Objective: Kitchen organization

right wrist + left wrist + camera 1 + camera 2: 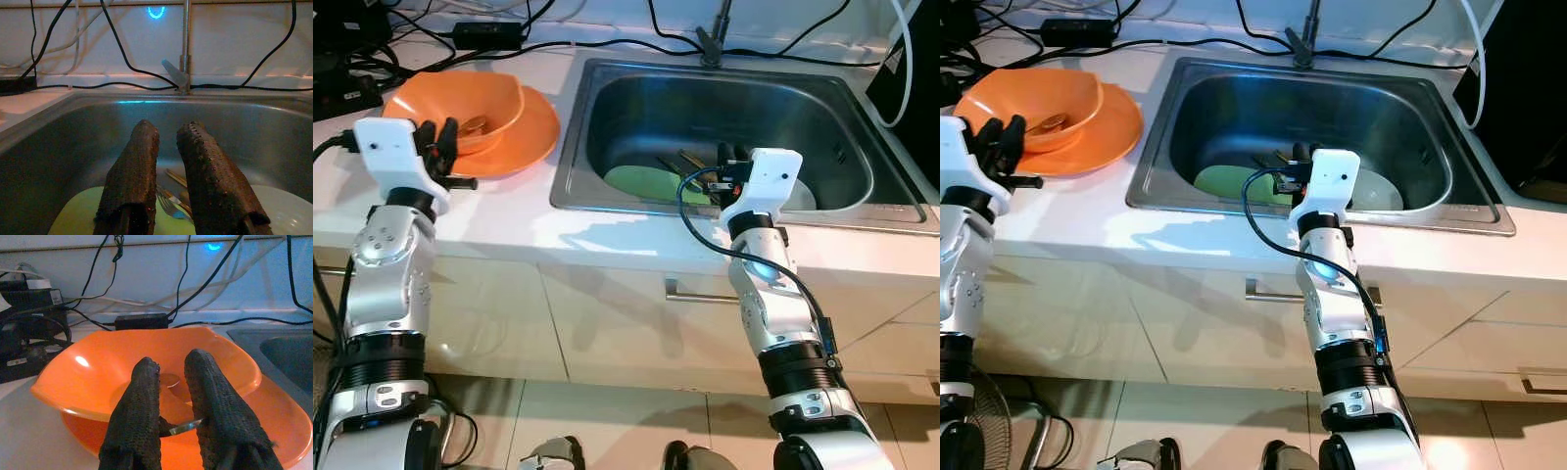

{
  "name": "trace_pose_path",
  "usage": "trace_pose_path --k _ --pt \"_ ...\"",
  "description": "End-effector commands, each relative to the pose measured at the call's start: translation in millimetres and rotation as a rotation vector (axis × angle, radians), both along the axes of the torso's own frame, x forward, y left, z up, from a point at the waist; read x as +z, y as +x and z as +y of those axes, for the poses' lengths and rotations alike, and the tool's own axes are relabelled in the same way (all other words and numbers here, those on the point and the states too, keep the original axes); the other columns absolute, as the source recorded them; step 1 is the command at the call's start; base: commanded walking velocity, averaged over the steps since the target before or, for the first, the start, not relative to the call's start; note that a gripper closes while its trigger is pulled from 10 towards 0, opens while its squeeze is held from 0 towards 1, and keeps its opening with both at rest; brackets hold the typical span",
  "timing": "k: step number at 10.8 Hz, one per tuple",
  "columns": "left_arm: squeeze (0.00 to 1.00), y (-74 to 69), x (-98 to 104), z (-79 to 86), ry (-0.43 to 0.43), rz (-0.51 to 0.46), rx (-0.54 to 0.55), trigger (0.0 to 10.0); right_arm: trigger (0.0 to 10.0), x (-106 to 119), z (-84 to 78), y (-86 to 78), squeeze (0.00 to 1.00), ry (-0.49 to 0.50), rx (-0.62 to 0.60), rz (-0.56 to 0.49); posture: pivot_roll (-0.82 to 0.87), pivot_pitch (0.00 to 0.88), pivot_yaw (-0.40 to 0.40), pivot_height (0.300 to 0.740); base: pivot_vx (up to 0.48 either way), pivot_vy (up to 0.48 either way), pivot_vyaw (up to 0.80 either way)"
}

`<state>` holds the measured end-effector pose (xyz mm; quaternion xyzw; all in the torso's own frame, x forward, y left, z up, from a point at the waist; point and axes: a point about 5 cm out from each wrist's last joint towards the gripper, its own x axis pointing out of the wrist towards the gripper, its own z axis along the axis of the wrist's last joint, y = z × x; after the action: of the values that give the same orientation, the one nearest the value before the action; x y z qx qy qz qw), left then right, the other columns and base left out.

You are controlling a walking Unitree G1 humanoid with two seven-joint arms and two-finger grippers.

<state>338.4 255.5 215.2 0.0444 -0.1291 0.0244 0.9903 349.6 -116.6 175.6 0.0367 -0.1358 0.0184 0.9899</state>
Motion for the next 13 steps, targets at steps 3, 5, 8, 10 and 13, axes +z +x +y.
trace_pose_path --k 3,5,8,10,13 --pt "0.00 1.5 28 -13.9 0.112 -0.102 -0.012 0.0 10.0 0 -2.8 1.1 0.00 0.005 -0.010 -0.003 0.10 0.098 -0.038 0.740 0.000 0.000 0.00" --pt "0.00 1.9 43 -26.5 0.170 -0.156 -0.039 0.0 10.0 0 -1.4 1.2 0.00 0.005 -0.007 -0.003 0.10 0.094 -0.038 0.740 0.000 0.000 0.00" --pt "0.00 1.1 70 -60.4 0.224 -0.259 -0.148 3.9 10.0 0 -1.8 1.5 0.00 0.005 -0.008 -0.005 0.10 0.095 -0.040 0.740 0.000 0.000 0.00" --pt "0.00 -3.2 75 -107.0 0.195 -0.270 -0.400 10.0 10.0 0 -0.4 1.8 0.00 0.002 -0.004 -0.006 0.10 0.094 -0.038 0.740 0.000 0.000 0.00" --pt "0.00 -5.4 75 -138.7 0.030 -0.267 -0.565 10.0 10.0 -1 -0.8 1.3 0.00 0.002 -0.005 -0.007 0.09 0.093 -0.032 0.740 0.000 0.000 0.00"
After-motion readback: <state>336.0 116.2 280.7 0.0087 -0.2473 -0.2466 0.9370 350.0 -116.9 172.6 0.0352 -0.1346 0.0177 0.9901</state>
